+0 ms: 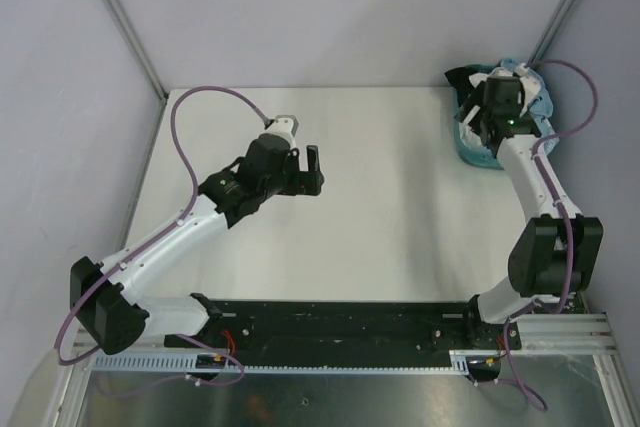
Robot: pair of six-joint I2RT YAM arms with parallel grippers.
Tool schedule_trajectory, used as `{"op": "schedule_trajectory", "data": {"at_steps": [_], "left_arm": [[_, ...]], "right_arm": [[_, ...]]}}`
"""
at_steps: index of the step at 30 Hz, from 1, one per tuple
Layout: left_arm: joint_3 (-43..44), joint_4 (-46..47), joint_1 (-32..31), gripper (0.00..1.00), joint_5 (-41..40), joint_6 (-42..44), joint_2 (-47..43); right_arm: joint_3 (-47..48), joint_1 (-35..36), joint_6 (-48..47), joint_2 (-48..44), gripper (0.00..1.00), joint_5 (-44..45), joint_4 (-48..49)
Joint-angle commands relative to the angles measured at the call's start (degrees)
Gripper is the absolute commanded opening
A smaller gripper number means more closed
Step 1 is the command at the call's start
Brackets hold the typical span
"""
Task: Fold and stack the t-shirts
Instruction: Grab crumpled tshirt from bin with the right arm
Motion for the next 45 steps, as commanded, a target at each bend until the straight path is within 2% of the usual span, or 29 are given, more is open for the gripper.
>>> {"op": "schedule_trajectory", "data": {"at_steps": [1, 8, 15, 25, 28, 34, 45], "left_arm": [[-0.3, 0.7, 0.8, 0.99, 2.2, 0.9, -1.0], [-0.1, 0.8, 2.5, 0.99, 3.6, 0.6, -0.7], [0.1, 0.7, 5.0, 0.99, 5.7, 0.7, 0.0], [0.3, 0.7, 6.8, 0.99, 7.6, 0.4, 1.5], [0.3, 0.7, 7.2, 1.0, 7.9, 0.4, 1.8], [0.0, 0.7, 8.1, 1.0, 8.5, 0.3, 1.9], [-0.8, 0.7, 8.7, 0.99, 9.1, 0.2, 1.9]], "right_arm": [[7.4, -6.1, -2.3, 5.0, 0.99, 0.9, 3.5], [21.8, -11.3, -4.0, 18.4, 0.99, 6.0, -0.4], [31.7, -14.5, -5.4, 27.6, 0.98, 6.4, -2.5], [38.0, -15.5, -9.5, 33.5, 0.97, 5.1, 0.5], [41.3, -15.6, -9.0, 35.5, 0.97, 7.8, -2.3], [37.1, -16.9, -6.9, 33.8, 0.96, 11.3, -3.0], [33.2, -19.6, -4.6, 33.6, 0.91, 7.4, -2.3]]}}
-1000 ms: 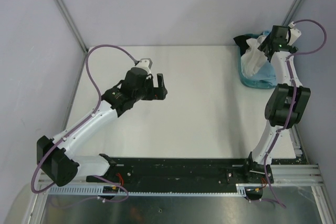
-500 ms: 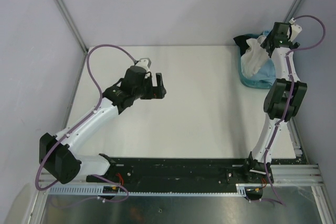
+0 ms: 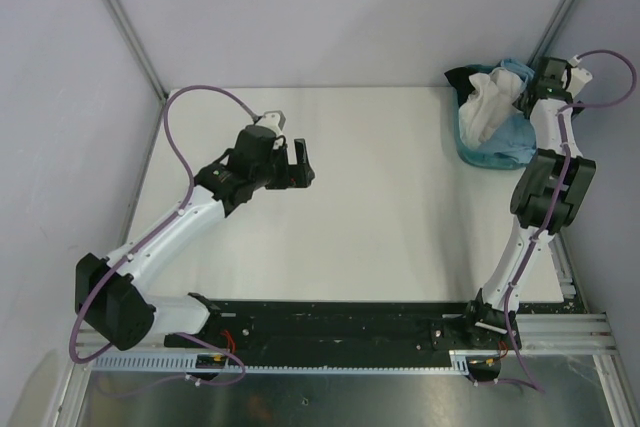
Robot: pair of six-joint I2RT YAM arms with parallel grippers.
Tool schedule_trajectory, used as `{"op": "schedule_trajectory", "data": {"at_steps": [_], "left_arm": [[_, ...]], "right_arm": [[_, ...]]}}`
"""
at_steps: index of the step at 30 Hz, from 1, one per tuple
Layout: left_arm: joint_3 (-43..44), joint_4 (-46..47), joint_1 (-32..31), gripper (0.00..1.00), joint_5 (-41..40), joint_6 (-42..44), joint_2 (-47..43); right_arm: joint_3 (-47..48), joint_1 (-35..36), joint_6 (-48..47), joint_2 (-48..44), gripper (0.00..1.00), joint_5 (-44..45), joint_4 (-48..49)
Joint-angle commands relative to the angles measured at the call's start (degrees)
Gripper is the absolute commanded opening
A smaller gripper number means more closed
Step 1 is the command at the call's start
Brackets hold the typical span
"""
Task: Fold and stack the t-shirts
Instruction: Grab crumpled tshirt from bin with the right arm
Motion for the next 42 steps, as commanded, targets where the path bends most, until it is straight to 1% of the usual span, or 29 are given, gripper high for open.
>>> {"op": "schedule_trajectory", "data": {"at_steps": [1, 7, 10, 14, 17, 24, 27, 30, 36, 42], "left_arm": [[-0.4, 0.7, 0.6, 0.99, 1.2, 0.2, -0.2], [-0.5, 0.7, 0.9, 0.99, 1.7, 0.0, -0.2], [-0.5, 0.7, 1.0, 0.99, 1.8, 0.0, -0.3], [-0.5, 0.7, 1.0, 1.0, 1.9, 0.0, -0.4], [-0.6, 0.7, 1.0, 0.99, 2.0, -0.1, -0.5], [-0.6, 0.7, 1.2, 0.99, 2.0, -0.1, -0.6], [-0.6, 0.7, 1.3, 1.0, 2.1, -0.1, -0.6], [-0.5, 0.7, 1.4, 1.0, 2.1, -0.1, -0.4], [-0.5, 0.7, 1.7, 0.99, 2.3, -0.1, -0.3], [-0.5, 0.7, 1.9, 0.99, 2.6, -0.3, -0.2]], "right_arm": [[-0.3, 0.4, 1.3, -1.5, 0.91, 0.0, 0.7], [-2.2, 0.9, 2.0, -1.5, 0.86, -0.2, 1.3], [-3.4, 1.1, 1.8, -1.7, 0.82, 0.0, 2.3], [-4.3, 1.0, 1.7, -1.7, 0.71, -0.1, 2.9], [-4.5, 1.0, 1.5, -1.7, 0.59, -0.3, 3.2], [-1.6, 1.2, 0.7, -0.9, 0.12, -0.6, 1.3], [0.0, 1.6, 0.2, -1.0, 0.02, -0.2, 0.2], [1.2, 1.7, 0.2, -1.4, 0.0, 0.7, -1.0], [3.7, 1.8, 0.3, -3.4, 0.0, 1.4, -3.1], [11.1, 2.7, 0.4, -4.4, 0.0, 2.4, -7.0]]}}
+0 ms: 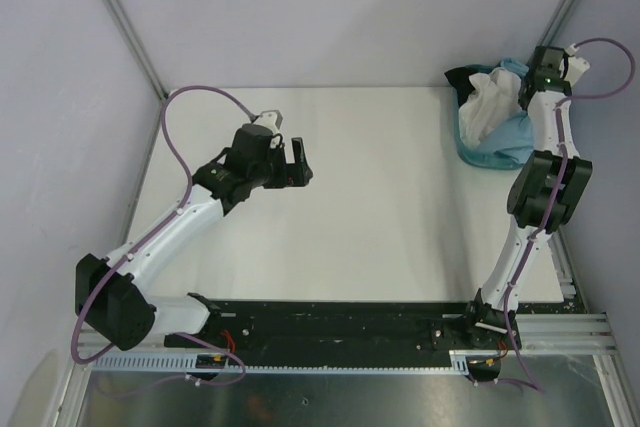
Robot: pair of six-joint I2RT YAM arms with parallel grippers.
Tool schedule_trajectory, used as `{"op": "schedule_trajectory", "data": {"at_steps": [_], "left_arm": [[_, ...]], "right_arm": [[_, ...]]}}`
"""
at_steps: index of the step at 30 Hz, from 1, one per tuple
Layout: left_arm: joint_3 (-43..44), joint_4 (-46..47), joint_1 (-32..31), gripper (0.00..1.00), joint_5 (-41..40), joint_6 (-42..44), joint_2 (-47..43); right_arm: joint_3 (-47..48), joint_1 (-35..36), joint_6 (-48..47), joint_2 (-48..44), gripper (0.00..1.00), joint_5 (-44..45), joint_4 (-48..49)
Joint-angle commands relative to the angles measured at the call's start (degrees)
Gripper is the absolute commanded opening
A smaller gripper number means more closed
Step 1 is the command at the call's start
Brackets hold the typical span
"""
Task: Fold and stack the t-shirts
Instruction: Grab crumpled tshirt from bin with the right arm, then move the tshirt to the center of the board
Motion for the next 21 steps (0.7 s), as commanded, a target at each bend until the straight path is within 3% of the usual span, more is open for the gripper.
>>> {"op": "schedule_trajectory", "data": {"at_steps": [1, 9, 21], "left_arm": [[-0.2, 0.7, 0.5, 0.99, 1.1, -0.2, -0.3], [-0.2, 0.7, 0.7, 1.0, 1.1, -0.3, -0.2], [-0.1, 0.7, 0.7, 0.99, 1.5, -0.6, 0.6]], "right_arm": [[8.5, 1.2, -0.5, -4.5, 0.0, 2.6, -2.9], [21.0, 3.5, -1.8, -5.7, 0.0, 5.1, -5.8], [22.3, 8.4, -7.0, -14.8, 0.0, 5.9, 6.1]]}}
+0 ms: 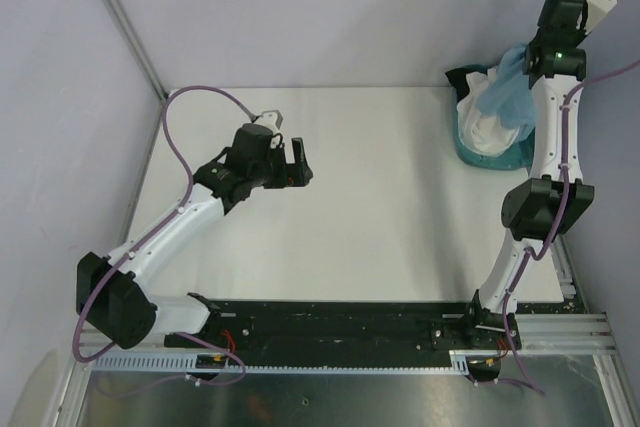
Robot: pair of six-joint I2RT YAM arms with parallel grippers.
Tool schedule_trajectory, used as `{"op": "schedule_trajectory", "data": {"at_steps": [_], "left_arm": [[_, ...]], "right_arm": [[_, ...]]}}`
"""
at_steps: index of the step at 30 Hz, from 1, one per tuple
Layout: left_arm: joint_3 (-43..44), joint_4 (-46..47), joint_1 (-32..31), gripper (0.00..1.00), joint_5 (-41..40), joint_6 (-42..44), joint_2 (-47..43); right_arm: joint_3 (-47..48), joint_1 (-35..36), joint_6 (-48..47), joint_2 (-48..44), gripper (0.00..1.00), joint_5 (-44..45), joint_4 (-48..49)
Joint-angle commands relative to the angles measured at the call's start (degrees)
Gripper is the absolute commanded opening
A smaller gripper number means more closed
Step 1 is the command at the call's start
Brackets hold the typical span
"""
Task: Fold and stack the t-shirts
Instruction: Move the tshirt to the center of the board
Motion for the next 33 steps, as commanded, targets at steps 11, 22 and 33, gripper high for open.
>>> {"op": "schedule_trajectory", "data": {"at_steps": [11, 22, 33], "left_arm": [[0.1, 0.7, 0.5, 0.99, 1.0, -0.7, 1.0], [0.1, 0.7, 0.5, 0.99, 0.8, -0.7, 1.5], [0.5, 0.8, 0.5, 1.0, 0.6, -0.9, 2.0]], "right_arm": [[6.7, 10.1, -12.5, -10.4, 0.0, 6.2, 20.1], [7.1, 13.8, -16.6, -12.3, 0.0, 7.0, 27.1], [8.1, 19.0, -18.3, -13.6, 0.0, 3.7, 32.5]]}}
